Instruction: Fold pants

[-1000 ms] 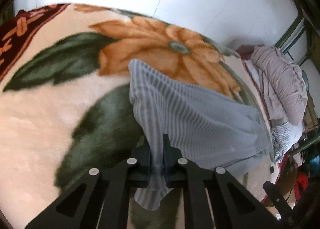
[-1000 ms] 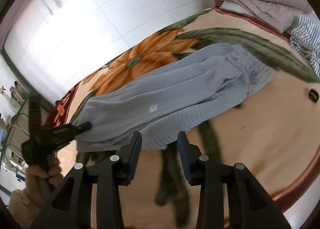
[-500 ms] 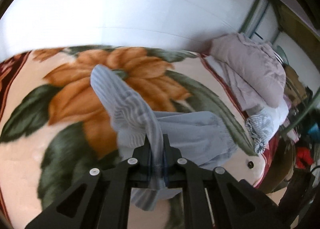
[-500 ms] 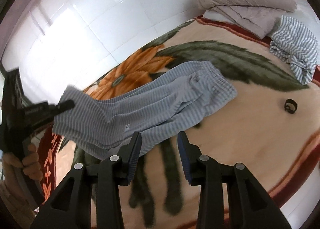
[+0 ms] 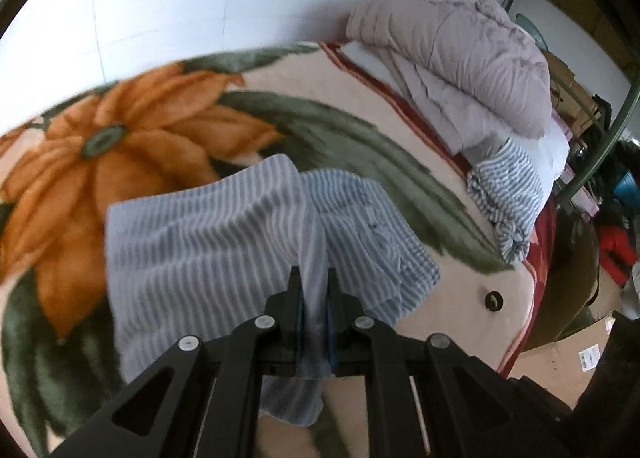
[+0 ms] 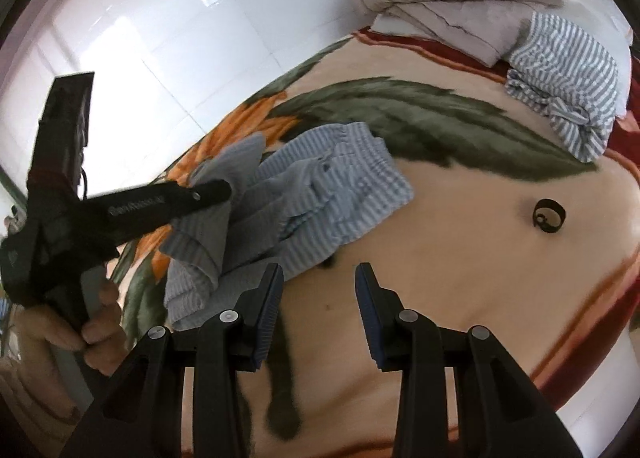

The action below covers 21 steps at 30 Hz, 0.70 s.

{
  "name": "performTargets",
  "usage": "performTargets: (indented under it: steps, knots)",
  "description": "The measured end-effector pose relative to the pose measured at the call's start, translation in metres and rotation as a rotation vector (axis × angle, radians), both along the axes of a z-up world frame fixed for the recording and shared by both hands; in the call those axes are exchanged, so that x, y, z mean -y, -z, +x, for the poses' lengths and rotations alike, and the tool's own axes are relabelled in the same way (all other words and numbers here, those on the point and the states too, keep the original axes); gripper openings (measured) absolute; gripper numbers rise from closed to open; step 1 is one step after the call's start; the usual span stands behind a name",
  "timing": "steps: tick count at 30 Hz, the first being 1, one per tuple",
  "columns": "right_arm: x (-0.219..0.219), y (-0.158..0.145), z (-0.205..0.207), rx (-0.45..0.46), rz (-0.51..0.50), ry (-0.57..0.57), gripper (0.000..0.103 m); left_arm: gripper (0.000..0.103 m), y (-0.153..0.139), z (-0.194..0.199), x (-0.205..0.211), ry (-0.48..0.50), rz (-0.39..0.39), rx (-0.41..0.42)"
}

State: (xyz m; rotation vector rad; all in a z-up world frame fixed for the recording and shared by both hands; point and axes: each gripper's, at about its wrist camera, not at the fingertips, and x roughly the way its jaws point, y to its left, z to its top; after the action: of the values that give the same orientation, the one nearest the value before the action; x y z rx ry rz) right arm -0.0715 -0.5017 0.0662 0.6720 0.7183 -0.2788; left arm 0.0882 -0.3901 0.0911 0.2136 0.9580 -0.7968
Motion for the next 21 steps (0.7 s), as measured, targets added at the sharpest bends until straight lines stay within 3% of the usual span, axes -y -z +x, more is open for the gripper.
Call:
performTargets:
  steps: [5, 7, 9, 18, 21]
  knots:
    - [0.002, 0.0, 0.002, -0.008, -0.002, -0.002, 0.038, 0.014, 0.013, -0.005, 0.006, 0.037, 0.029, -0.019]
    - [0.001, -0.002, 0.006, -0.012, -0.011, -0.018, 0.038, 0.025, 0.01, -0.009, 0.004, 0.053, 0.023, -0.024]
    - [0.0, -0.005, 0.01, -0.009, -0.02, -0.032, 0.038, 0.044, 0.006, -0.014, 0.0, 0.061, 0.023, -0.005]
    - [0.002, -0.014, 0.048, 0.014, -0.029, -0.125, 0.038, 0.052, -0.006, -0.012, -0.039, -0.004, 0.069, 0.106]
    - [0.0, -0.013, 0.074, 0.009, -0.041, -0.17, 0.038, 0.053, -0.002, -0.002, -0.057, -0.052, 0.078, 0.096]
